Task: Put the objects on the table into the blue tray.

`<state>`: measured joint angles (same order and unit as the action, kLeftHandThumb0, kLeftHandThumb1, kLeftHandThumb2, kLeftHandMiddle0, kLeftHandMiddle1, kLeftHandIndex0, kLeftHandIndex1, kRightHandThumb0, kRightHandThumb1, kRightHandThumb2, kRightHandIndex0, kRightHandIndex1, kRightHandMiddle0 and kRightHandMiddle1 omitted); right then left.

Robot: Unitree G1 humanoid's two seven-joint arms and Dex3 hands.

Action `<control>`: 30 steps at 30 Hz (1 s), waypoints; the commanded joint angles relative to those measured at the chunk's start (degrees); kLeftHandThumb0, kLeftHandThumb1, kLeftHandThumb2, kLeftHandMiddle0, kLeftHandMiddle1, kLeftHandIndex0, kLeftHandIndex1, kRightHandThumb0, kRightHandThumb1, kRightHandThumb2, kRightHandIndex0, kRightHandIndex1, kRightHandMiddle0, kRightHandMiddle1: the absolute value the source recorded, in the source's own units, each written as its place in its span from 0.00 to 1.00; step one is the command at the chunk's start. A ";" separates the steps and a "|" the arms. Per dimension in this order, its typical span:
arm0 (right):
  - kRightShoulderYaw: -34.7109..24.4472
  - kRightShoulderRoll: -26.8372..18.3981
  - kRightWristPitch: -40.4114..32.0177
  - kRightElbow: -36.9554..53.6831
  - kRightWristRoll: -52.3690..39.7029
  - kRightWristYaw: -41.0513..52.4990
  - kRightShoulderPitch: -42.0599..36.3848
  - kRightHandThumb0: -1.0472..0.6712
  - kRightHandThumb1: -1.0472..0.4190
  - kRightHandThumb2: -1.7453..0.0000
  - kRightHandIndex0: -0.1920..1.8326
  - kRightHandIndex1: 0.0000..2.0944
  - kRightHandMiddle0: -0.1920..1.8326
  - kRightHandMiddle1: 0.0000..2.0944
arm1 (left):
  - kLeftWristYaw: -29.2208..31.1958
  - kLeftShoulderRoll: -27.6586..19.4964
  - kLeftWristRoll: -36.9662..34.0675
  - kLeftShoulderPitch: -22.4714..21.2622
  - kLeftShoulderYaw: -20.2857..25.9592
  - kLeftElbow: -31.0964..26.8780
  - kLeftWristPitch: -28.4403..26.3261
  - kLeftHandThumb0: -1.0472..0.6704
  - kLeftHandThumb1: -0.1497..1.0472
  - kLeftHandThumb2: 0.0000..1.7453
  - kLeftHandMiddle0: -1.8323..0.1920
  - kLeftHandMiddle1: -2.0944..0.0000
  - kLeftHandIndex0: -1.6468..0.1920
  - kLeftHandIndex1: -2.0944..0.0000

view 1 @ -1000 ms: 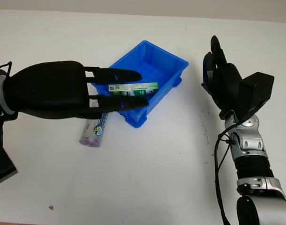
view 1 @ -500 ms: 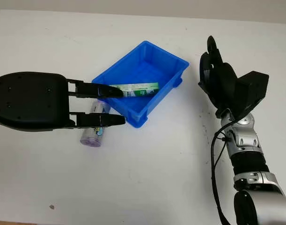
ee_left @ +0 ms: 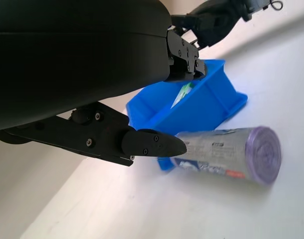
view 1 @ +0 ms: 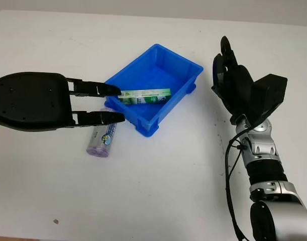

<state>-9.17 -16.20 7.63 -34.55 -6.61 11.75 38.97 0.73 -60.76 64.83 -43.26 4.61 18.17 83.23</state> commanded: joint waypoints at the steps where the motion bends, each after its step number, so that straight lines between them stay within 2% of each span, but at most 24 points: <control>1: -0.49 -0.49 0.09 1.63 -0.09 -0.20 -0.27 0.19 0.00 0.61 0.00 0.00 0.00 0.00 | -2.73 -1.18 2.10 -1.27 -2.42 -0.40 -0.79 0.44 1.00 0.14 0.85 0.98 0.82 0.97; 4: -0.52 -0.63 0.21 2.09 -0.09 0.00 -0.63 0.19 0.00 0.61 0.00 0.00 0.00 0.00 | -6.59 -2.43 4.61 -1.48 -5.39 -0.63 -2.00 0.45 1.00 0.13 0.85 0.98 0.82 0.97; 9: -0.86 -0.44 0.10 2.67 -0.32 0.18 -1.09 0.20 0.00 0.60 0.00 0.00 0.00 0.00 | -7.22 -4.28 4.74 -2.40 -10.22 -0.50 -3.50 0.46 1.00 0.18 0.88 0.98 0.85 0.98; 16: -1.07 -0.14 -0.46 3.09 -0.40 -0.19 -1.50 0.20 0.00 0.61 0.00 0.00 0.00 0.00 | -13.68 -6.90 8.63 -1.22 -13.61 -2.43 -6.10 0.47 1.00 0.13 0.86 0.97 0.84 0.98; 18: -1.14 -0.01 -0.86 3.48 -0.52 -0.44 -1.69 0.20 0.00 0.61 0.00 0.00 0.00 0.00 | -15.32 -7.80 9.35 -0.98 -14.61 -2.47 -6.62 0.45 1.00 0.15 0.86 0.97 0.83 0.98; 23: -1.11 0.09 -0.77 3.50 -0.66 -0.59 -1.92 0.19 0.00 0.61 0.00 0.00 0.00 0.00 | -24.18 -10.20 13.36 0.44 -17.37 -1.80 -9.03 0.44 1.00 0.14 0.83 0.97 0.80 0.96; 26: -1.11 0.14 -0.20 2.83 -0.91 -0.23 -1.81 0.19 0.00 0.62 0.00 0.00 0.00 0.00 | -28.64 -11.57 15.37 0.90 -19.33 -1.12 -11.09 0.44 1.00 0.17 0.82 0.97 0.80 0.96; 30: -1.02 0.11 -0.17 2.49 -1.09 0.13 -1.73 0.19 0.00 0.62 0.00 0.00 0.00 0.00 | -38.02 -13.70 20.36 0.94 -23.13 0.51 -15.19 0.44 1.00 0.19 0.81 0.97 0.80 0.97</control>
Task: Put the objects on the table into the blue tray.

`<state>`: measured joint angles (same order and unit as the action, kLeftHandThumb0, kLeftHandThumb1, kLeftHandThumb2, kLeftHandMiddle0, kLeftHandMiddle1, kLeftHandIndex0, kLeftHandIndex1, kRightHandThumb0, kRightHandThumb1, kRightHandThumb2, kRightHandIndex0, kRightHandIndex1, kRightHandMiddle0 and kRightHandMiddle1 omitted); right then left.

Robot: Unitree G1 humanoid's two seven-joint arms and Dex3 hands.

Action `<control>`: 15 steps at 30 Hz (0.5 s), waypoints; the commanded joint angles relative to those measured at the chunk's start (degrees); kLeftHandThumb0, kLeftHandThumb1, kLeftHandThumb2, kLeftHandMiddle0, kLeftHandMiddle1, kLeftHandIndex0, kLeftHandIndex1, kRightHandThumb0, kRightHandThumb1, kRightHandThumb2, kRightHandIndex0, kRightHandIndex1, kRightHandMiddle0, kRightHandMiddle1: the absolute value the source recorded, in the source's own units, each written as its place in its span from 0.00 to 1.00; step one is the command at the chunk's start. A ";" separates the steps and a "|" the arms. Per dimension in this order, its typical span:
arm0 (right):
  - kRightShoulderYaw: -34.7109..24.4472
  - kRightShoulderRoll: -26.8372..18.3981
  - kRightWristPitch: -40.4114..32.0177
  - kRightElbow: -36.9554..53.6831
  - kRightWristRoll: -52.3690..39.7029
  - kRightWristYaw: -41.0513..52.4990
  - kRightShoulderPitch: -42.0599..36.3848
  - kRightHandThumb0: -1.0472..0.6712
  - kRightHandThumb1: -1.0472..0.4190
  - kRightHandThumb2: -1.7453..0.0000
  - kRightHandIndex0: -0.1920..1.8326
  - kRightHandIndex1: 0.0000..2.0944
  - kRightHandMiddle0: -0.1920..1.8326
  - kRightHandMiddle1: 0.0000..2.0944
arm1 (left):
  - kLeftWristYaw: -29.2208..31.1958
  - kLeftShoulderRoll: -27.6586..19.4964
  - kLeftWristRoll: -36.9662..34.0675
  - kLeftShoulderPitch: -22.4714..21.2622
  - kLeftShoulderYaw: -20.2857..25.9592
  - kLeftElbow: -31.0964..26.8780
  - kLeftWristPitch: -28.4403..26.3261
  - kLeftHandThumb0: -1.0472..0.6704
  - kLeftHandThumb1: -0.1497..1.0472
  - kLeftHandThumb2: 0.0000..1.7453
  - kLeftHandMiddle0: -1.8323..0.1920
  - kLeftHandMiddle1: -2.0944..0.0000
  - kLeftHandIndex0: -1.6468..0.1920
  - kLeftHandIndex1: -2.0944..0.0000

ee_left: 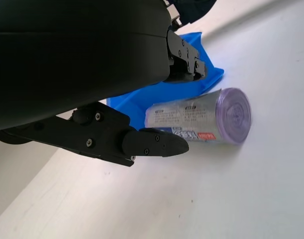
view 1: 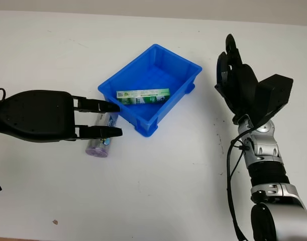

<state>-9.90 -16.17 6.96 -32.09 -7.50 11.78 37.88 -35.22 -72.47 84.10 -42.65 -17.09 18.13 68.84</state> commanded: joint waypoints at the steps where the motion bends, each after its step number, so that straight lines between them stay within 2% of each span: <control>1: -0.29 0.10 0.48 0.07 -0.24 0.15 -0.65 0.19 0.00 0.62 0.00 0.00 0.00 0.00 | -3.93 -2.47 2.17 0.10 -2.50 1.03 -1.63 0.44 1.00 0.20 0.81 0.97 0.80 0.97; 5: -0.49 0.22 0.07 0.09 -0.68 0.40 -0.56 0.19 0.00 0.61 0.00 0.00 0.00 0.00 | -8.96 -3.35 5.24 -1.67 -6.73 3.47 -3.18 0.45 1.00 0.24 0.81 0.97 0.81 0.97; 9: -0.39 0.37 -0.34 0.60 -0.65 0.09 -0.65 0.19 0.00 0.62 0.00 0.00 0.00 0.00 | -14.77 -3.15 8.80 -3.01 -11.09 5.55 -5.91 0.45 1.00 0.21 0.80 0.97 0.80 0.97; 15: -0.31 0.17 0.04 0.89 -0.25 -0.04 -1.02 0.20 0.00 0.61 0.00 0.00 0.00 0.00 | -16.97 -2.35 11.56 -6.15 -16.35 6.67 -7.77 0.41 1.00 0.18 0.81 0.98 0.82 0.98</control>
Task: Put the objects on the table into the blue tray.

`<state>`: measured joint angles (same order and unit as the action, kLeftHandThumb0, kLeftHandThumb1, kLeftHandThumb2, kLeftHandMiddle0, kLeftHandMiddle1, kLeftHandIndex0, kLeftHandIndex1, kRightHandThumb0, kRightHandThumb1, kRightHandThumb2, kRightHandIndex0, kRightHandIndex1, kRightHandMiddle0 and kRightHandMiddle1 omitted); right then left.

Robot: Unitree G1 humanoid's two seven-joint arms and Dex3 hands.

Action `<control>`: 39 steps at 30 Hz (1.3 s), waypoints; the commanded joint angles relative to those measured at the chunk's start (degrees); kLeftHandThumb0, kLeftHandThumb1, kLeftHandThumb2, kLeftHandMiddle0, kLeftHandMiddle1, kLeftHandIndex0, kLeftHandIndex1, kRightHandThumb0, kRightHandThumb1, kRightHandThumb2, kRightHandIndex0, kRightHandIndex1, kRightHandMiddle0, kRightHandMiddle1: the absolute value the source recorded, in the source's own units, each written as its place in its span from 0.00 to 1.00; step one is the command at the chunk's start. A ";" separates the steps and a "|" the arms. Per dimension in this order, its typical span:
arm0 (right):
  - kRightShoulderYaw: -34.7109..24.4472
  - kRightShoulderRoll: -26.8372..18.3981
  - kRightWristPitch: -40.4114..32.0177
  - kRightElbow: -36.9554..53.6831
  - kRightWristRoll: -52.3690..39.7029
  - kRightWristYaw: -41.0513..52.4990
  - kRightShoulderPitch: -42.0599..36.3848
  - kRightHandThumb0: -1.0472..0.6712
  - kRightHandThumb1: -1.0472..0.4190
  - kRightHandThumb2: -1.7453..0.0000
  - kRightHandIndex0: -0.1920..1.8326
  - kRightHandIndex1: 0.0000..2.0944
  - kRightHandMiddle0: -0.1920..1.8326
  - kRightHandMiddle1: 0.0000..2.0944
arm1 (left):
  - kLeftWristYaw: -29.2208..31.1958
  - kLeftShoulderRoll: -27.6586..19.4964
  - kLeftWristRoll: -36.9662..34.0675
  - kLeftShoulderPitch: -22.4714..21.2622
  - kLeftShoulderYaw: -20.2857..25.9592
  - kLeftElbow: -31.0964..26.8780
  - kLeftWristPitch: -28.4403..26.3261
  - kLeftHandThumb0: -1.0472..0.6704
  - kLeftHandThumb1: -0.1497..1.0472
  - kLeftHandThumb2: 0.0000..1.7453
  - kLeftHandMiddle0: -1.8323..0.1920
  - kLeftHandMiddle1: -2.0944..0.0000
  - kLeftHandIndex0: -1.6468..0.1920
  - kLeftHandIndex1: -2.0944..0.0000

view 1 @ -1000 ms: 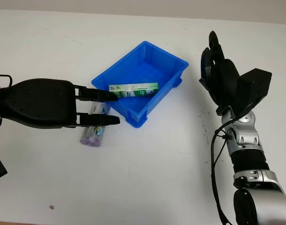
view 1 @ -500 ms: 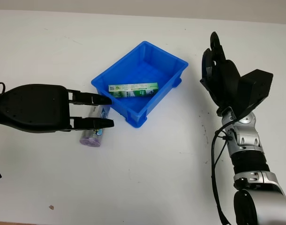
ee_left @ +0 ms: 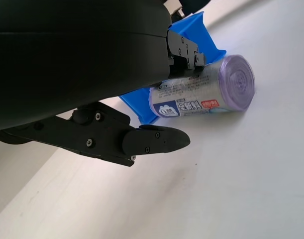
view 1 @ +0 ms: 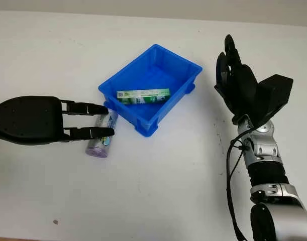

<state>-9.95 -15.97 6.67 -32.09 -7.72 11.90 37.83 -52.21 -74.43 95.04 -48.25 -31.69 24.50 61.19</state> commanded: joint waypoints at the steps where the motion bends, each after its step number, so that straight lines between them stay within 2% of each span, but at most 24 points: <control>1: -0.27 0.00 0.13 1.13 0.02 -0.37 -1.05 0.19 0.00 0.62 0.00 0.00 0.00 0.00 | -0.34 -0.20 0.71 -1.01 -2.40 0.47 -0.15 0.41 1.00 0.18 0.82 0.98 0.82 0.98; 7: -0.31 -0.13 -1.20 2.61 -0.16 -0.69 -1.81 0.20 0.00 0.62 0.00 0.00 0.00 0.00 | -2.31 0.74 0.74 -2.75 -5.29 1.34 -1.22 0.41 1.00 0.17 0.81 0.98 0.81 0.97; 15: -0.48 0.06 -1.98 2.93 -0.98 -0.10 -2.11 0.19 0.00 0.62 0.00 0.00 0.00 0.00 | -7.31 2.27 0.74 -4.72 -8.07 2.06 -1.70 0.40 1.00 0.21 0.81 0.97 0.81 0.97; 25: -0.79 0.24 -2.55 4.21 -1.71 -0.33 -2.80 0.18 0.00 0.63 0.00 0.00 0.00 0.00 | -4.82 5.37 -0.75 -7.58 -10.86 2.45 2.21 0.38 1.00 0.27 0.81 0.97 0.81 0.97; 30: -0.79 -0.22 -4.25 6.29 -1.47 -1.09 -3.58 0.18 0.00 0.62 0.00 0.00 0.00 0.00 | -9.20 7.58 0.51 -8.45 -13.83 4.55 1.59 0.39 1.00 0.16 0.73 0.95 0.73 0.94; 34: -0.90 -0.36 -5.43 7.86 -1.35 -1.65 -4.22 0.18 0.00 0.62 0.00 0.00 0.00 0.00 | -11.92 9.96 1.26 -9.91 -16.59 6.74 1.77 0.43 1.00 0.13 0.67 0.92 0.68 0.91; 35: -0.93 -0.38 -5.40 8.07 -1.41 -1.59 -4.34 0.18 0.00 0.62 0.00 0.00 0.00 0.00 | -11.40 10.74 -0.32 -10.03 -16.54 7.93 3.13 0.44 1.00 0.12 0.64 0.90 0.66 0.89; 36: -0.98 -0.40 -5.36 8.17 -1.49 -1.50 -4.43 0.18 0.00 0.62 0.00 0.00 0.00 0.00 | -11.19 11.39 -1.78 -9.82 -16.27 8.70 3.71 0.46 1.00 0.12 0.68 0.70 0.67 0.80; 37: -1.01 -0.44 -5.29 8.21 -1.49 -1.45 -4.50 0.19 0.00 0.62 0.00 0.00 0.00 0.00 | -11.96 12.04 -2.72 -9.58 -16.22 9.38 3.84 0.46 1.00 0.12 0.73 0.36 0.74 0.51; 38: -1.01 -0.48 -5.37 8.35 -1.47 -1.44 -4.60 0.19 0.00 0.62 0.00 0.00 0.00 0.00 | -11.96 12.50 -3.41 -9.59 -16.27 9.78 4.12 0.47 1.00 0.14 0.63 0.15 0.77 0.21; 39: -1.02 -0.46 -5.68 8.66 -1.43 -1.61 -4.73 0.18 0.00 0.61 0.00 0.00 0.00 0.00 | -11.76 12.71 -3.24 -9.72 -16.60 9.69 3.75 0.47 1.00 0.16 0.56 0.08 0.76 0.11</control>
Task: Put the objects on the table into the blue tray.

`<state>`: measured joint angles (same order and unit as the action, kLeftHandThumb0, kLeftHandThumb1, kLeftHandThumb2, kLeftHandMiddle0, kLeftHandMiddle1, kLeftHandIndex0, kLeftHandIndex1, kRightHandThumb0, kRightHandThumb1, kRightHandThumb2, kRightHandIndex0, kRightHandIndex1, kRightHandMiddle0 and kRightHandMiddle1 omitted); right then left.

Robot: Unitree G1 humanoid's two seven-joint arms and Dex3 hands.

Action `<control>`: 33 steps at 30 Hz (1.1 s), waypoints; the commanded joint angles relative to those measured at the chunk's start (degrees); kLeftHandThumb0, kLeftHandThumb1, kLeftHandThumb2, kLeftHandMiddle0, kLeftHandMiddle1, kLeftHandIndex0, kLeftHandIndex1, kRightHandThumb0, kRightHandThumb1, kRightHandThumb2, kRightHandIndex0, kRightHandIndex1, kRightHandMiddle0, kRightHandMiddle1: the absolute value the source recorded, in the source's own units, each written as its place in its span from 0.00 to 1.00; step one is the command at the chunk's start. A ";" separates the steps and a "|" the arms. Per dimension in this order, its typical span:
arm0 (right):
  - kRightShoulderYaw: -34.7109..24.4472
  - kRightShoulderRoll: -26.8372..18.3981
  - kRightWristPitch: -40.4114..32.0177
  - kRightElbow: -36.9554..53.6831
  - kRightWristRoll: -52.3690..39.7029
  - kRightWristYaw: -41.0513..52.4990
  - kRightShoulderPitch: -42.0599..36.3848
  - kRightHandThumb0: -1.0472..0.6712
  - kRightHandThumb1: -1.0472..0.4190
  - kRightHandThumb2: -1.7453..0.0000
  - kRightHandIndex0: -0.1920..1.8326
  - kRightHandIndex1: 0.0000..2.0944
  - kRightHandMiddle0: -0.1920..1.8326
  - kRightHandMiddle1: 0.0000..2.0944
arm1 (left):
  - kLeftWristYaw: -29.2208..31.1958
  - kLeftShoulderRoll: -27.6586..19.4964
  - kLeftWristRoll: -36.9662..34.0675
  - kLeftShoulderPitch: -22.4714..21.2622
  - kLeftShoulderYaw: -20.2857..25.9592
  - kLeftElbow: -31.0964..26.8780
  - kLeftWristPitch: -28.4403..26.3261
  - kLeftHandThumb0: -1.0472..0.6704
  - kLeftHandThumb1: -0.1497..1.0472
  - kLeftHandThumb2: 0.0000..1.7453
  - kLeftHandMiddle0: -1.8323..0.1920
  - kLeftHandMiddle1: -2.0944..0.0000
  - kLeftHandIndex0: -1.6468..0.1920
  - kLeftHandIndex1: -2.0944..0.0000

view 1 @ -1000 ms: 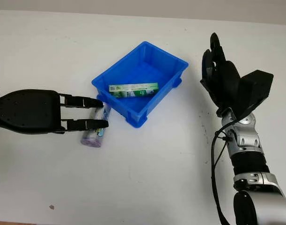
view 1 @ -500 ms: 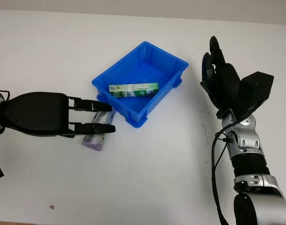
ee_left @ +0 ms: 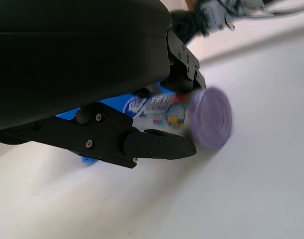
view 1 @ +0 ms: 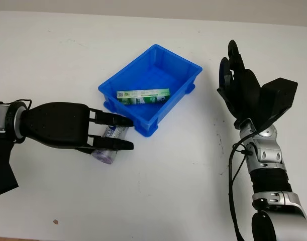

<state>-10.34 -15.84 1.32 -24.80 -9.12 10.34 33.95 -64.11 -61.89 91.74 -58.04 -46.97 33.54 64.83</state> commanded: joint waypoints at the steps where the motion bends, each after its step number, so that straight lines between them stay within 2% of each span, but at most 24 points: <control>1: -0.66 -0.56 -0.72 1.70 -0.13 -0.09 -0.98 0.18 0.00 0.61 0.00 0.00 0.00 0.00 | 0.17 0.24 0.76 -0.10 -1.78 0.24 -0.65 0.46 1.00 0.18 0.50 0.04 0.72 0.06; 2: -0.67 -0.56 -0.96 1.93 -0.17 -0.11 -1.07 0.18 0.00 0.61 0.00 0.00 0.00 0.00 | -0.27 0.19 2.02 -0.38 -2.47 -0.42 -1.79 0.45 1.00 0.19 0.48 0.02 0.68 0.02; 5: -0.82 -0.56 -1.54 2.27 -0.48 0.06 -1.23 0.19 0.00 0.61 0.00 0.00 0.00 0.00 | -1.43 -0.05 4.98 -1.11 -4.05 -1.90 -4.94 0.42 1.00 0.20 0.55 0.00 0.77 0.00; 9: -0.76 -0.64 -1.36 2.10 -0.43 0.27 -1.21 0.19 0.00 0.61 0.00 0.00 0.00 0.00 | -0.80 0.04 5.42 -1.18 -4.93 -2.01 -6.68 0.39 1.00 0.19 0.54 0.00 0.78 0.02; 11: -0.77 -0.58 -1.38 2.05 -0.49 0.32 -1.11 0.19 0.00 0.61 0.00 0.00 0.00 0.00 | -0.53 0.19 4.95 -1.01 -5.06 -1.59 -7.08 0.40 1.00 0.17 0.51 0.00 0.72 0.00; 12: -0.80 -0.56 -1.37 2.03 -0.57 0.41 -1.11 0.19 0.00 0.61 0.00 0.00 0.00 0.00 | -0.06 0.26 4.61 -0.97 -5.05 -1.40 -7.09 0.42 1.00 0.17 0.48 0.00 0.65 0.00; 15: -0.84 -0.56 -1.15 1.59 -0.51 0.50 -0.96 0.19 0.00 0.61 0.00 0.00 0.00 0.00 | 1.81 0.14 2.64 -1.05 -4.53 -1.59 -5.88 0.36 1.00 0.25 0.40 0.00 0.53 0.00; 18: -0.86 -0.47 -1.41 1.47 -0.51 0.43 -0.78 0.19 0.00 0.61 0.00 0.00 0.00 0.00 | 3.89 0.01 -0.24 -0.97 -3.69 -2.29 -3.81 0.36 1.00 0.27 0.32 0.00 0.51 0.00; 20: -0.85 -0.39 -1.76 1.71 -0.59 0.41 -0.77 0.19 0.00 0.61 0.00 0.00 0.00 0.00 | 10.38 0.18 -5.80 -0.90 -2.04 -1.61 0.64 0.36 1.00 0.23 0.30 0.00 0.52 0.00; 23: -0.80 -0.49 -1.44 1.34 -0.54 0.67 -0.54 0.19 0.00 0.61 0.00 0.00 0.00 0.00 | 25.82 0.37 -21.36 0.24 2.08 -0.01 7.54 0.35 1.00 0.17 0.42 0.00 0.66 0.00; 25: -0.88 -0.53 -1.34 0.76 -0.58 0.76 -0.24 0.19 0.00 0.61 0.00 0.00 0.00 0.00 | 37.80 -0.05 -37.28 1.73 3.39 0.41 9.35 0.35 1.00 0.15 0.48 0.00 0.66 0.00; 26: -0.93 -0.49 -1.27 0.58 -0.60 0.75 -0.15 0.19 0.00 0.61 0.00 0.00 0.00 0.00 | 44.43 -0.83 -46.91 2.78 2.95 -0.70 8.32 0.35 1.00 0.15 0.49 0.00 0.65 0.00; 28: -0.96 -0.41 -0.76 0.09 -0.65 0.86 0.04 0.19 0.00 0.62 0.00 0.00 0.00 0.00 | 56.96 -3.47 -65.38 4.92 1.45 -6.30 3.19 0.33 1.00 0.16 0.49 0.00 0.61 0.00; 29: -0.95 -0.36 -0.61 -0.17 -0.67 0.89 0.17 0.19 0.00 0.62 0.00 0.00 0.00 0.00 | 63.53 -5.49 -77.15 6.28 0.70 -11.38 -1.51 0.33 1.00 0.17 0.49 0.00 0.60 0.00; 30: -0.94 -0.34 -0.53 -0.38 -0.68 0.91 0.27 0.19 0.00 0.62 0.00 0.00 0.00 0.00 | 68.45 -6.74 -85.21 7.41 0.73 -15.06 -5.05 0.34 1.00 0.15 0.50 0.00 0.59 0.00; 33: -0.77 -0.32 -0.75 -0.55 -0.75 0.94 0.48 0.19 0.00 0.62 0.00 0.00 0.00 0.00 | 80.84 -9.43 -102.87 9.89 3.99 -24.06 -15.65 0.34 1.00 0.15 0.47 0.00 0.57 0.00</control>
<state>-10.16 -15.79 -0.17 -24.32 -9.49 10.99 33.50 -2.24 -62.78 19.25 -52.47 -44.56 24.96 62.01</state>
